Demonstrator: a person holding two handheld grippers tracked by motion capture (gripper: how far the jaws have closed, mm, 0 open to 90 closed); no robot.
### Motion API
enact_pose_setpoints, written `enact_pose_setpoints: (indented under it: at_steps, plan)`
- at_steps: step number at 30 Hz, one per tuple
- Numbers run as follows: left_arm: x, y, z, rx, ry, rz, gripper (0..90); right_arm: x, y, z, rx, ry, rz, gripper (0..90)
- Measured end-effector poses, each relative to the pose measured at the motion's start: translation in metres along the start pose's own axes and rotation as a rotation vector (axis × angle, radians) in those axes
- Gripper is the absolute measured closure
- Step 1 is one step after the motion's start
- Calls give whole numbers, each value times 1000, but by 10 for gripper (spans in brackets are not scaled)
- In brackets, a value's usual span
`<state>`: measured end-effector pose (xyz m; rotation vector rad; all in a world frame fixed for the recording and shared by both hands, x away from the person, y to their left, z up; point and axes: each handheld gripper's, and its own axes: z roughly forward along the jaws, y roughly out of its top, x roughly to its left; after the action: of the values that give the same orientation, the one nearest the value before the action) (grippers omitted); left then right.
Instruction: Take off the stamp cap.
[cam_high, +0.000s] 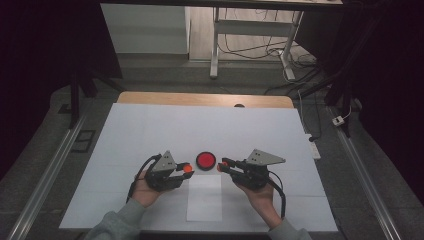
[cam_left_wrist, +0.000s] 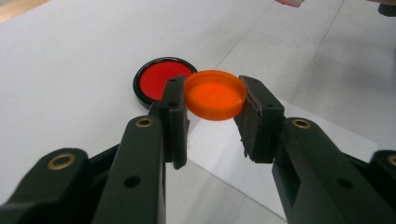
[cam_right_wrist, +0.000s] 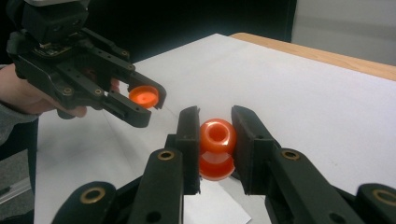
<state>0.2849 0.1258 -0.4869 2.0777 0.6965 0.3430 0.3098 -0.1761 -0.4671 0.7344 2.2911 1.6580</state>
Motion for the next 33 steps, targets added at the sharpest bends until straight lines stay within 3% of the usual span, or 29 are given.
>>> enact_pose_setpoints:
  at_steps: [11,16,33]
  plan:
    - [6,-11,-18,-15,18,-21,646,-2,1,-2,-7,-7,-1,726]
    - [7,-19,-30,-32,25,-49,647,-3,1,-3,-7,-11,-1,726]
    - [15,-57,-64,-38,80,-121,646,-7,1,-4,-7,-30,-4,726]
